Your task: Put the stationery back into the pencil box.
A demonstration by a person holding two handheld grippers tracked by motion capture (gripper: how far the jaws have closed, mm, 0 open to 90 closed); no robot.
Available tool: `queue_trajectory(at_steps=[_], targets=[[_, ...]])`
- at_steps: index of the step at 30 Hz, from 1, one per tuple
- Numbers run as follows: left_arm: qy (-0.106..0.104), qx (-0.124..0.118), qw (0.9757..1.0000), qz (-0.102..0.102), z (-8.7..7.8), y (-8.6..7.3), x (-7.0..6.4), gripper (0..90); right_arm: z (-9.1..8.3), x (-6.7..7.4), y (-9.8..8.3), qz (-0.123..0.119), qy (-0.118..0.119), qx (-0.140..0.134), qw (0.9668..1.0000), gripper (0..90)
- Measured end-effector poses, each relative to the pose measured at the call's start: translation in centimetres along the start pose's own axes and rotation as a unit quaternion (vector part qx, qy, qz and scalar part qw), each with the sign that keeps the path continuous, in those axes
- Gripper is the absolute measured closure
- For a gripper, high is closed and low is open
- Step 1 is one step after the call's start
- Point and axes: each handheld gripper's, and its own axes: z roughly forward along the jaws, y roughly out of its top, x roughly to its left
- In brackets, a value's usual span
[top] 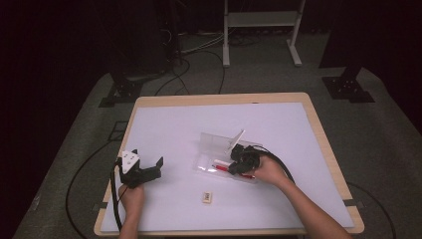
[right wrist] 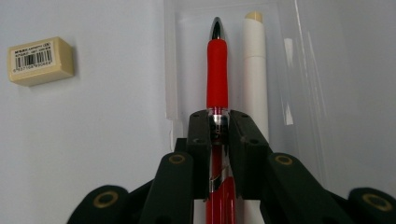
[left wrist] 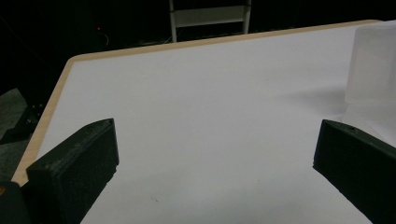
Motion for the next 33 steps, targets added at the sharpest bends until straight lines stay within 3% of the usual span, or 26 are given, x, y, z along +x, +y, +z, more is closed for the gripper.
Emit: queue_trajectory(at_steps=[7, 14, 33], targets=[[0.0, 0.0, 1.0, 0.0, 0.0, 0.0, 0.0, 0.0, -0.3, 0.1, 0.0, 0.003, 0.0, -0.008, 1.0, 76.6], [0.0, 0.0, 1.0, 0.0, 0.0, 0.0, 0.0, 0.0, -1.5, 0.3, 0.0, 0.003, -0.001, -0.032, 0.9995, 73.9], [0.001, 0.002, 1.0, 0.001, 0.0, 0.0, 0.0, 0.0, -3.5, 3.5, 0.1, -0.026, 0.009, -0.061, 0.9978, 61.9]])
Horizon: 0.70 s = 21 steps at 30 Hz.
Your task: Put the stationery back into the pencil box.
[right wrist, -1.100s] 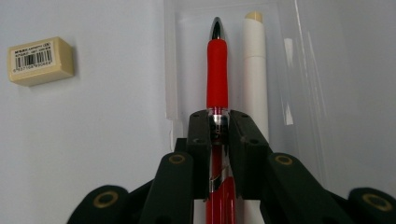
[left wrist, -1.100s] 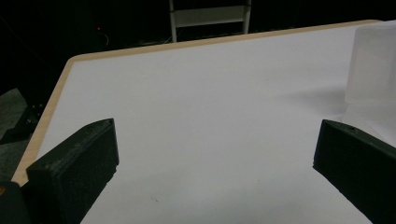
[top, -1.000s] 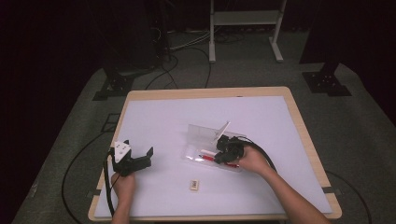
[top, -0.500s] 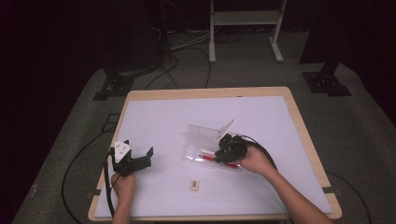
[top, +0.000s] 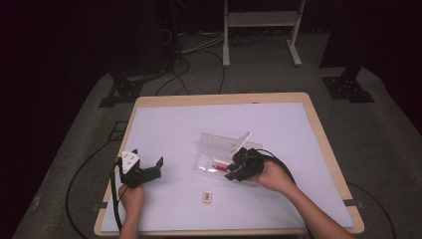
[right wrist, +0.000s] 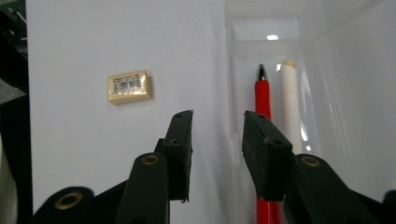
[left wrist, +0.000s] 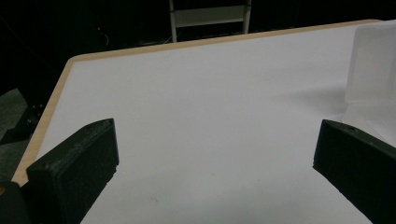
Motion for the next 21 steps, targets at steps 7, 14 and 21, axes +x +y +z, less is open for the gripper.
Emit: queue_trajectory(at_steps=[7, 14, 21], targets=[[0.0, 0.0, 1.0, -0.001, 0.0, 0.0, 0.0, 0.0, 0.3, 1.1, 0.5, -0.008, 0.011, -0.001, 0.9999, 58.1], [-0.001, 0.0, 1.0, -0.001, 0.0, 0.0, 0.0, 0.0, 0.8, 1.7, 0.8, -0.011, 0.023, 0.0, 0.9997, 54.5], [0.0, -0.001, 1.0, -0.002, 0.0, 0.0, 0.0, 0.0, 1.4, 2.4, 1.2, -0.022, 0.028, 0.003, 0.9994, 51.5]])
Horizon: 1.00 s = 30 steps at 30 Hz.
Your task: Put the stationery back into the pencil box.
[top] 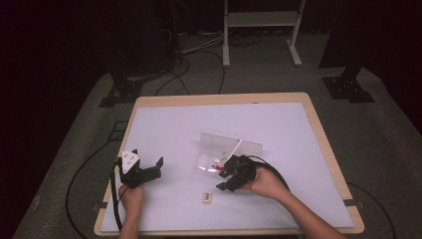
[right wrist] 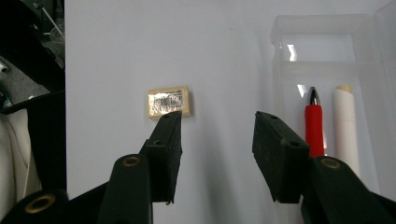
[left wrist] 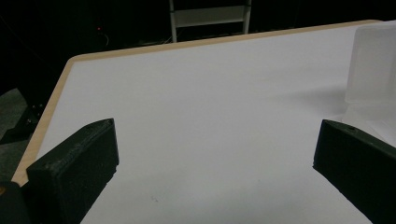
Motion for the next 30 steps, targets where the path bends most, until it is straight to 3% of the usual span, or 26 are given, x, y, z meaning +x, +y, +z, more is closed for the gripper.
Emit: queue_trajectory(at_steps=[30], targets=[[-0.001, -0.001, 1.0, -0.002, 0.0, 0.0, 0.0, 0.0, 3.2, 1.7, 1.4, -0.024, 0.038, 0.014, 0.9989, 42.1]])
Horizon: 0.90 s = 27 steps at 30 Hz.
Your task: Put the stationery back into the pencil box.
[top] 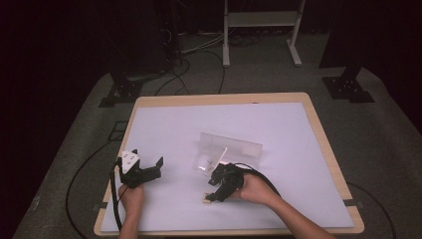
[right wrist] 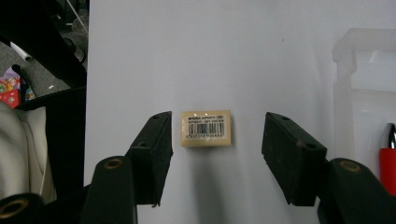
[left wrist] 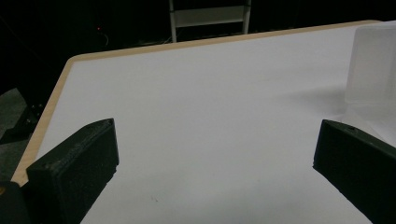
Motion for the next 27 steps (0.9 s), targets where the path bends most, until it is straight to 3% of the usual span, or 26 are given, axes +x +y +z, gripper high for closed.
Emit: queue_trajectory(at_steps=[27], targets=[[-0.001, 0.0, 1.0, -0.001, 0.0, 0.0, 0.0, 0.0, 2.0, 0.2, 0.5, -0.008, 0.006, 0.017, 0.9998, 43.3]])
